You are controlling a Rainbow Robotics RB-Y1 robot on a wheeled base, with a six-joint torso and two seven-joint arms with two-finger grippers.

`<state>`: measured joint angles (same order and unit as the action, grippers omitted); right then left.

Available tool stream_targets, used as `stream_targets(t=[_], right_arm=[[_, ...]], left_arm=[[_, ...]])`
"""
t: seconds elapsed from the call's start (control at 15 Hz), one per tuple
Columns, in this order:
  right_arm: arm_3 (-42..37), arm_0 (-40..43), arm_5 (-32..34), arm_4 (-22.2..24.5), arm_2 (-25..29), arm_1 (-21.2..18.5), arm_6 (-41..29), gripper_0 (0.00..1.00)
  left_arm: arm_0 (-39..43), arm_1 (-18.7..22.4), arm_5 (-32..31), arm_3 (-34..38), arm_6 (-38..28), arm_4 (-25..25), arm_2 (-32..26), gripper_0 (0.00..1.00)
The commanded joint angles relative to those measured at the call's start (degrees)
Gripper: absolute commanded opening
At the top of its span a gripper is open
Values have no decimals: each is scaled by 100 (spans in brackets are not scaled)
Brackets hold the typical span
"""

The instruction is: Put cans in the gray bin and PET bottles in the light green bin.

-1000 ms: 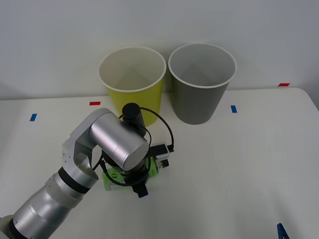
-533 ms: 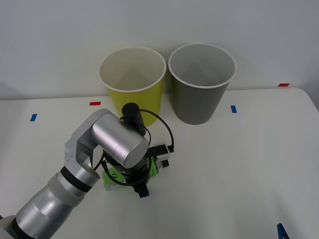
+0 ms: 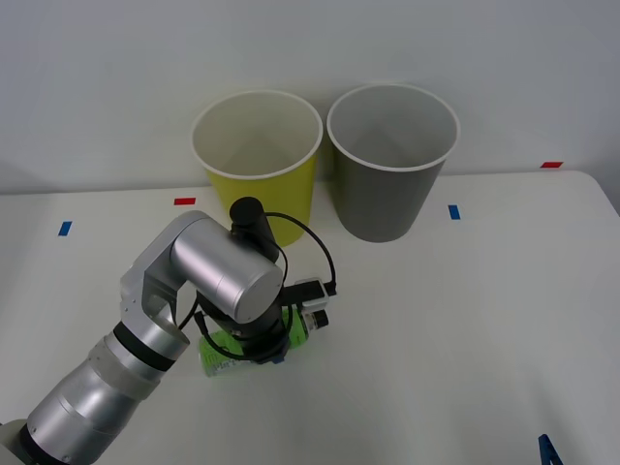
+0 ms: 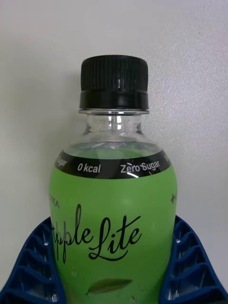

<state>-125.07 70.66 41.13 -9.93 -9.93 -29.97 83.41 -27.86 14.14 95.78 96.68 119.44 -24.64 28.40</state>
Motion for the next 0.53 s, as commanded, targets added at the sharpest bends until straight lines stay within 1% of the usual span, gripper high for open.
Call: stream_targets(t=[0.07, 0.2, 0.27, 0.47, 0.53], right_arm=[[0, 0, 0, 0, 0, 0, 0, 94], [0, 0, 0, 0, 0, 0, 0, 94], [0, 0, 0, 0, 0, 0, 0, 94], [0, 0, 0, 0, 0, 0, 0, 94], [0, 0, 0, 0, 0, 0, 0, 94]], left_arm=[[8, 45, 160, 185, -52, -41, -1, 0], [17, 72, 433, 492, -246, -41, 7, 0], [88, 89, 433, 624, -448, -67, 7, 0], [386, 177, 275, 1169, -615, 12, -1, 0], [483, 274, 125, 1424, -879, -32, -1, 0]])
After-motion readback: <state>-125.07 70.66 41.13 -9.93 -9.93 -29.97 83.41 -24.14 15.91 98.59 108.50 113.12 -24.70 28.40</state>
